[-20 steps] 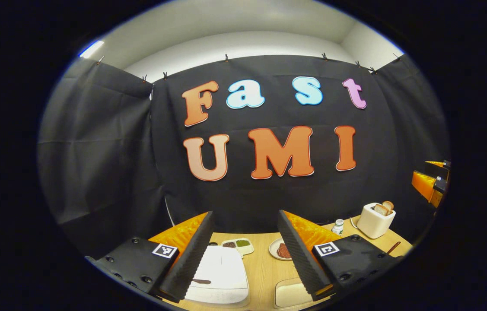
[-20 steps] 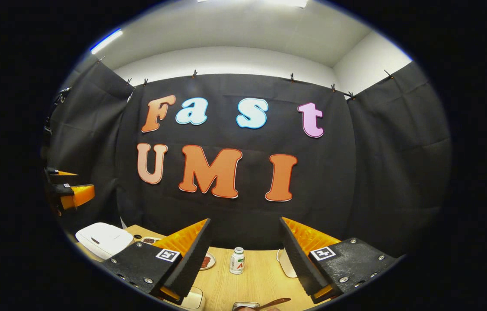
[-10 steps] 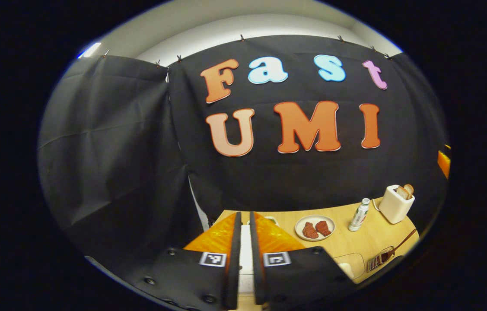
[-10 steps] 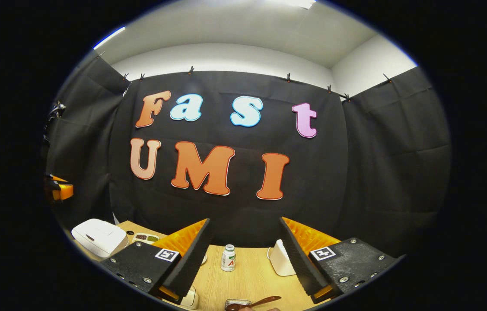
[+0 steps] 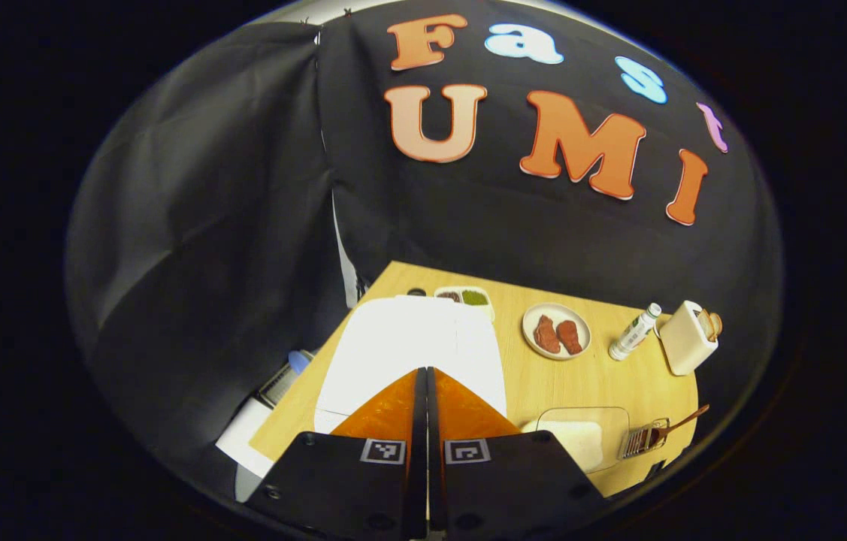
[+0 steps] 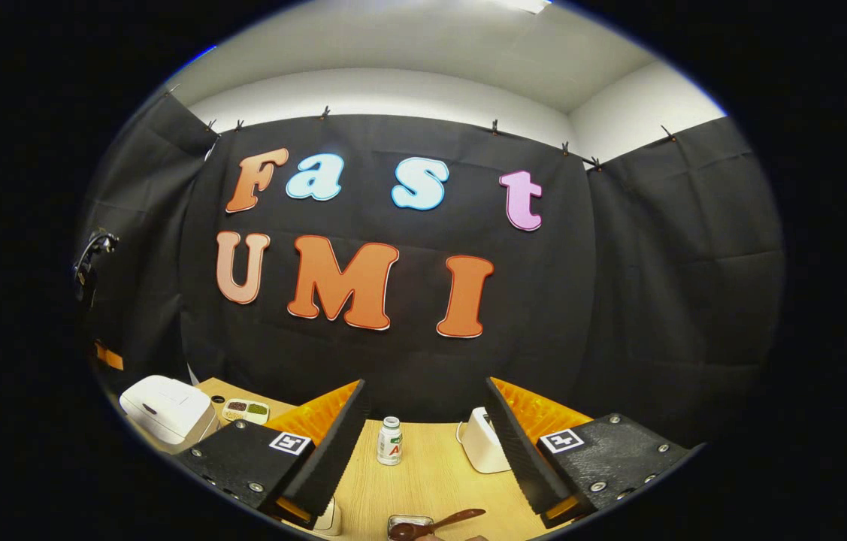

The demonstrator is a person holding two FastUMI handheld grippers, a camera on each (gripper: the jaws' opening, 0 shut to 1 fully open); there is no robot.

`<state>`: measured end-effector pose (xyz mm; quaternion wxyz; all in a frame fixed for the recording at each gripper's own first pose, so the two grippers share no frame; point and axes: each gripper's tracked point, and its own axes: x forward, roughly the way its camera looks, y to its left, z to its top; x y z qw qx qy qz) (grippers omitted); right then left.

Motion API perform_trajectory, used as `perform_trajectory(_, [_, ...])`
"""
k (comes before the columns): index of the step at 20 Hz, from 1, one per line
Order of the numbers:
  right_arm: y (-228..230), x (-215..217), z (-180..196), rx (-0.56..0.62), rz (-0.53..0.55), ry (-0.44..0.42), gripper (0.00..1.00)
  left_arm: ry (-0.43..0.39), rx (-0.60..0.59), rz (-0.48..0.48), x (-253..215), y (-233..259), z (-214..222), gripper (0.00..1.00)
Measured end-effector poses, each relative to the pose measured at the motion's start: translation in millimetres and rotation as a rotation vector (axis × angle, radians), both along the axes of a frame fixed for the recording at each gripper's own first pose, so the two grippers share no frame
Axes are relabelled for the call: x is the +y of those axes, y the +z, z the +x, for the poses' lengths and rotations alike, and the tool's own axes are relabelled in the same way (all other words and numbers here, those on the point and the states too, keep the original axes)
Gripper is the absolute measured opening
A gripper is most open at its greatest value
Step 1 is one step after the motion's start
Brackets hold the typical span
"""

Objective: Close the left gripper, press the button to open the rice cooker; take a wooden spoon from the chopstick holder with the right hand, scoop a spoonful of rice and pour it into the rice cooker, then put the wooden spoon back into the chopstick holder.

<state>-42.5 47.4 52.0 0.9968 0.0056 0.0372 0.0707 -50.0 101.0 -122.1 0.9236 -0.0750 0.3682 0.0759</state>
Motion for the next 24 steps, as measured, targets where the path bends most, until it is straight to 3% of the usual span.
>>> perform_trajectory(5, [-17.3, 5.4, -10.0, 0.051, 0.015, -0.010, 0.95, -0.001, 0.155, -0.093, 0.8, -47.3, 1.7, 0.06])
perform_trajectory(16, [-34.9, -23.9, -27.0, 0.095, -0.041, -0.148, 0.95, 0.045, 0.386, -0.283, 13.9, -116.0, 9.6, 0.05])
perform_trajectory(21, [-44.7, -24.2, -28.0, 0.117, -0.022, -0.161, 0.95, 0.021, 0.362, -0.255, 14.2, -116.8, 11.2, 0.06])
perform_trajectory(24, [-53.3, -26.2, -28.8, 0.145, -0.013, -0.151, 0.95, 0.012, 0.269, -0.194, 15.7, -95.4, 16.6, 0.06])
